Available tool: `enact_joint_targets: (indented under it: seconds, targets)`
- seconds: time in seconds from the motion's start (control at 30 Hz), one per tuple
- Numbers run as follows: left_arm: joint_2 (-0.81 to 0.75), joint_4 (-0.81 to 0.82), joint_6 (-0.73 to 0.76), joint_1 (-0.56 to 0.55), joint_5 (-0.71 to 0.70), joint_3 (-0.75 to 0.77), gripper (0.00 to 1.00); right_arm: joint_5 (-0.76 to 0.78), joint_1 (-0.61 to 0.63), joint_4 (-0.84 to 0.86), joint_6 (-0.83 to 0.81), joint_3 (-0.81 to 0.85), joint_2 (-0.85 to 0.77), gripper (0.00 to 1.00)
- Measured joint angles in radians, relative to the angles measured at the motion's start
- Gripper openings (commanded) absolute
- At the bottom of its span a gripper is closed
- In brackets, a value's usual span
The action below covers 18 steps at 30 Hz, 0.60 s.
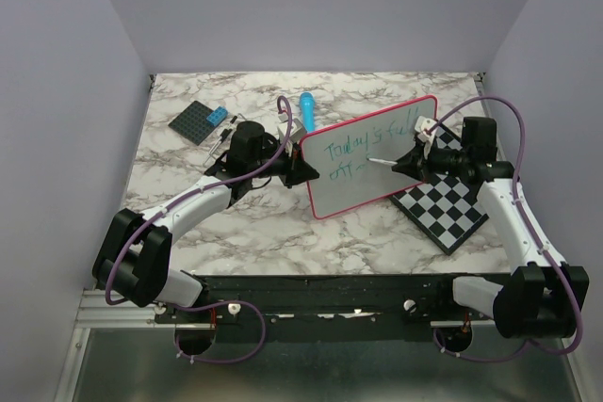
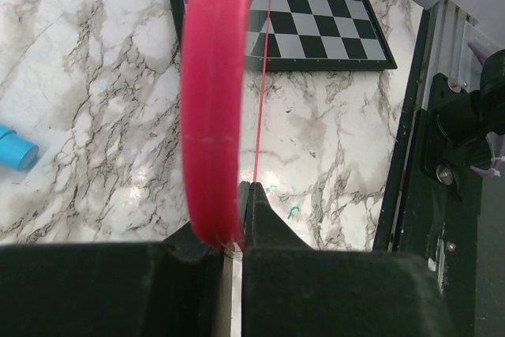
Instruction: Write a sentence on the whiteboard
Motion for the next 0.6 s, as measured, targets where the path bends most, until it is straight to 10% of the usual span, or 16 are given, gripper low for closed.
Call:
enact_joint_targets:
  seconds: [0.6]
  targets:
    - [0.000,-0.003,0.004,0.000,0.000,0.001,0.00,0.054,0.000,-0.070,-0.111,-0.060,0.001,0.00]
